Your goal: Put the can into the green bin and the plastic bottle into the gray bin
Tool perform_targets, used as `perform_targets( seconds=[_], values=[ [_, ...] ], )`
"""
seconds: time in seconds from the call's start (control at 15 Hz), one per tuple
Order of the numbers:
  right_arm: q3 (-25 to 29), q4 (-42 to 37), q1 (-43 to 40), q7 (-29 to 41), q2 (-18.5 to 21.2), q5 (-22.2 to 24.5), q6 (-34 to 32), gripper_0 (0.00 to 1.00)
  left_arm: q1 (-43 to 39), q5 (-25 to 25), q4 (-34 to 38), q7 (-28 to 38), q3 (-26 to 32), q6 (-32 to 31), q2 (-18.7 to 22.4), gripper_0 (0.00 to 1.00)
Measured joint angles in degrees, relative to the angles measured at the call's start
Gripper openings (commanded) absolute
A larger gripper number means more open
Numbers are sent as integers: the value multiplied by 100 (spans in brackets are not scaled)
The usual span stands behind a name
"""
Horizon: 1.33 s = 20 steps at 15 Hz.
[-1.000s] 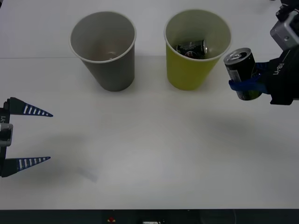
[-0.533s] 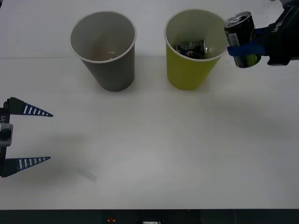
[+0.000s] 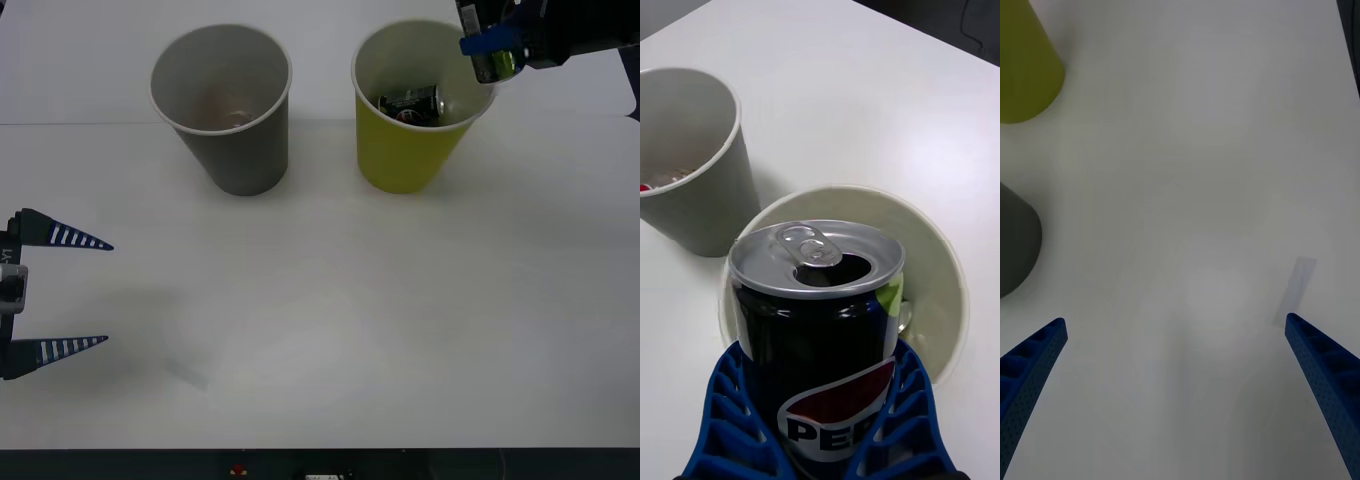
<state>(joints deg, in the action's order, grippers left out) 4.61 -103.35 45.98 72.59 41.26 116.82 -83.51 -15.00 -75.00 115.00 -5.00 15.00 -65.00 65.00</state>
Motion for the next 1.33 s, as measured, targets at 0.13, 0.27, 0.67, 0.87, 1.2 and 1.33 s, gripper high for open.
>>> perform_targets(
  seconds=[0.13,0.27,0.67,0.87,1.2,1.33],
  values=[
    [-180,502,405,0,-185,339,7,0,0,0,0,0,0,0,0,100],
    [-406,1040,812,0,-331,635,56,0,0,0,0,0,0,0,0,100],
    [-934,1859,1274,-34,-470,899,469,0,0,0,0,0,0,0,0,100],
    [-1026,1997,1351,-55,-470,919,529,53,0,0,0,0,0,0,0,100],
    [-1032,2030,1378,-79,-464,881,625,100,0,0,0,0,0,0,0,100],
    [-1032,2028,1377,-83,-457,860,625,100,0,0,0,0,0,0,0,100]
  ],
)
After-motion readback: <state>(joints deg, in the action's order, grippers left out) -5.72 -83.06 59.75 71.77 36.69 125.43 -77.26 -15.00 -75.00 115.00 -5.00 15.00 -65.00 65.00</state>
